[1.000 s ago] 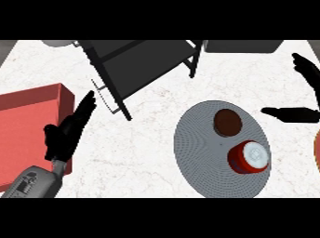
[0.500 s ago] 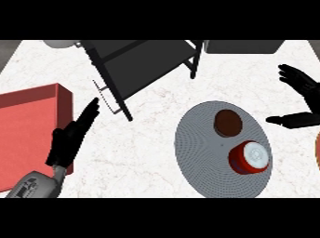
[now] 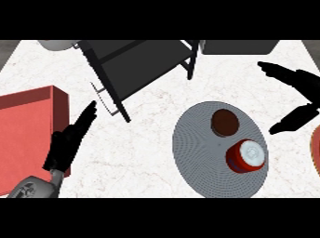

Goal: Pick the cupcake from the placemat and place it in the tiered shelf

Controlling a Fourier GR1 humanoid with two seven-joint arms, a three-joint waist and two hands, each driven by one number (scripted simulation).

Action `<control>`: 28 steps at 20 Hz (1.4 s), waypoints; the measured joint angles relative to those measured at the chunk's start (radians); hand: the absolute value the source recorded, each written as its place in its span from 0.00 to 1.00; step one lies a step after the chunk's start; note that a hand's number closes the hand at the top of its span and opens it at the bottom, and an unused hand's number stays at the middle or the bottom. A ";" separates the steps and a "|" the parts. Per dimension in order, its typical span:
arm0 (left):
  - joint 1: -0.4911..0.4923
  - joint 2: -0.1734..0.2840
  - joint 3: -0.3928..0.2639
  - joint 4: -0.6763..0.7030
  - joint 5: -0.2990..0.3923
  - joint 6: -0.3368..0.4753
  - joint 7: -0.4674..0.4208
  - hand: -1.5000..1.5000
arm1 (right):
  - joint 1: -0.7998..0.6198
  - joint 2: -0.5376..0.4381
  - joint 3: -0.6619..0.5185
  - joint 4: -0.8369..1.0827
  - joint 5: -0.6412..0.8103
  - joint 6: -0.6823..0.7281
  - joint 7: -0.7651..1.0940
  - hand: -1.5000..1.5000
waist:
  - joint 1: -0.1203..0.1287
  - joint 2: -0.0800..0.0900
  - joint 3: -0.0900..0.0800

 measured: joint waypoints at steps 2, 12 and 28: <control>-0.001 0.002 0.003 0.001 0.001 -0.003 0.007 0.50 | -0.024 -0.032 0.061 -0.049 0.095 -0.019 0.054 0.00 | 0.000 -0.001 -0.003; 0.008 -0.004 0.018 -0.002 -0.015 -0.016 0.011 0.50 | -0.108 0.066 0.286 -0.230 0.415 -0.089 0.466 0.00 | -0.001 0.002 0.000; 0.046 -0.035 0.070 -0.025 -0.062 -0.055 0.011 0.50 | -0.057 0.285 0.346 -0.254 0.555 0.018 0.781 0.00 | -0.005 0.005 0.004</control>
